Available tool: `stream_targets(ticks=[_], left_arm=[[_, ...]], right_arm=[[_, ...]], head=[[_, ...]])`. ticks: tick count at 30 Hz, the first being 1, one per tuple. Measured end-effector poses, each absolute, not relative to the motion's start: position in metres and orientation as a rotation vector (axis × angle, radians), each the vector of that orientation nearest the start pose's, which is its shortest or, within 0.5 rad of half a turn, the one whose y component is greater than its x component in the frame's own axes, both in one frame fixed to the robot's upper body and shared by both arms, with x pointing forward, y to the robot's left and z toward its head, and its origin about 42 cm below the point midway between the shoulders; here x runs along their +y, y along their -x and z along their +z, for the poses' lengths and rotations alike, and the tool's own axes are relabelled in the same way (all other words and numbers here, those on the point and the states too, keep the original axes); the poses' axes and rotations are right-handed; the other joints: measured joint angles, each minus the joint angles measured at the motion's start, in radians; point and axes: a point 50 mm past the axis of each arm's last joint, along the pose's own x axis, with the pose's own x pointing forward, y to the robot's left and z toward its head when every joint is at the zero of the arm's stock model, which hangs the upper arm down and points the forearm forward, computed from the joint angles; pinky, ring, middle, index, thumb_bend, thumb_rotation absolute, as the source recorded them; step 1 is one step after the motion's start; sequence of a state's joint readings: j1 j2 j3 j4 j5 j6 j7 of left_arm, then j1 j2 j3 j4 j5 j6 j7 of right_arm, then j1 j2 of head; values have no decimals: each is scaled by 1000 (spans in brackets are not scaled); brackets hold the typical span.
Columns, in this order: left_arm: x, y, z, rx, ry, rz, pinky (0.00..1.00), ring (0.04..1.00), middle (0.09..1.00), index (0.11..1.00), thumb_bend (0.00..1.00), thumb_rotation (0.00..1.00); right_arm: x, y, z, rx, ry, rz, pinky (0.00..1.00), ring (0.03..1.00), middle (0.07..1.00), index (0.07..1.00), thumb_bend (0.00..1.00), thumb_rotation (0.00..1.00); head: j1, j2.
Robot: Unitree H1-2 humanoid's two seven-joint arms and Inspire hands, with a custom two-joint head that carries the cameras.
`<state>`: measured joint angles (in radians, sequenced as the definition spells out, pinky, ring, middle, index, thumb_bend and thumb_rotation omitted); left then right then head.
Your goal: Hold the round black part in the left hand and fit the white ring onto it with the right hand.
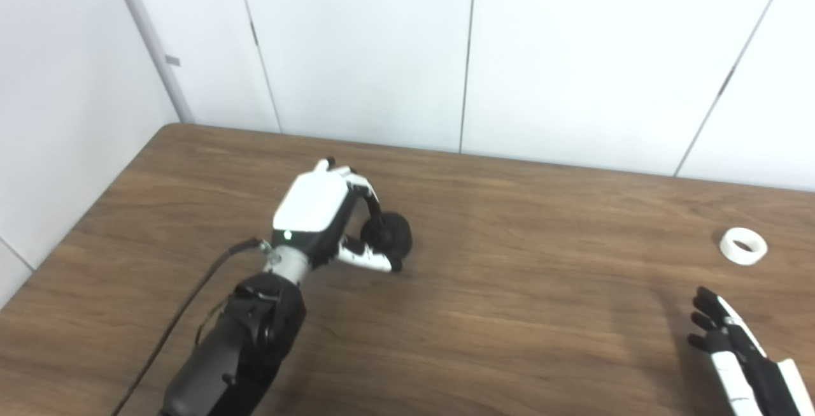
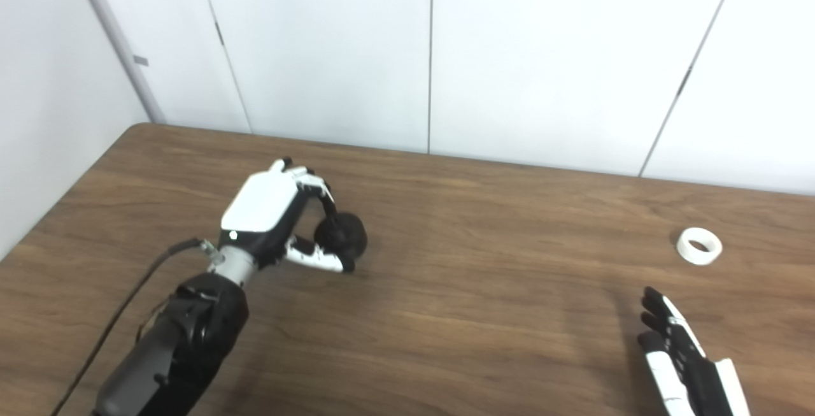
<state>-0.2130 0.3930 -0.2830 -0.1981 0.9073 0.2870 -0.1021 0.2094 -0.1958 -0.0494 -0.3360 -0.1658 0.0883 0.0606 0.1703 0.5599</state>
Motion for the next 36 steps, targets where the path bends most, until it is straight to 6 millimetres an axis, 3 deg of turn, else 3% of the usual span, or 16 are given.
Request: stream_targets(ticks=[10,17,36], left_arm=[[213,-310,174,-207,-1273,-186,1000,901,783,485,524,54],[187,-295,160,-233,-1225,-246,1000,901,781,485,524,54],[178,-273,151,-230,-1164,-292,1000,903,789,485,523,53]], right_arm=[[-276,-214,140,-36,391,-30,769,878,896,890,546,967],[-268,-213,143,-35,406,-25,752,870,900,892,507,986],[-249,-217,152,1,418,-29,754,867,889,884,535,993]], head=[[-68,25],[-129,61],[-224,169]])
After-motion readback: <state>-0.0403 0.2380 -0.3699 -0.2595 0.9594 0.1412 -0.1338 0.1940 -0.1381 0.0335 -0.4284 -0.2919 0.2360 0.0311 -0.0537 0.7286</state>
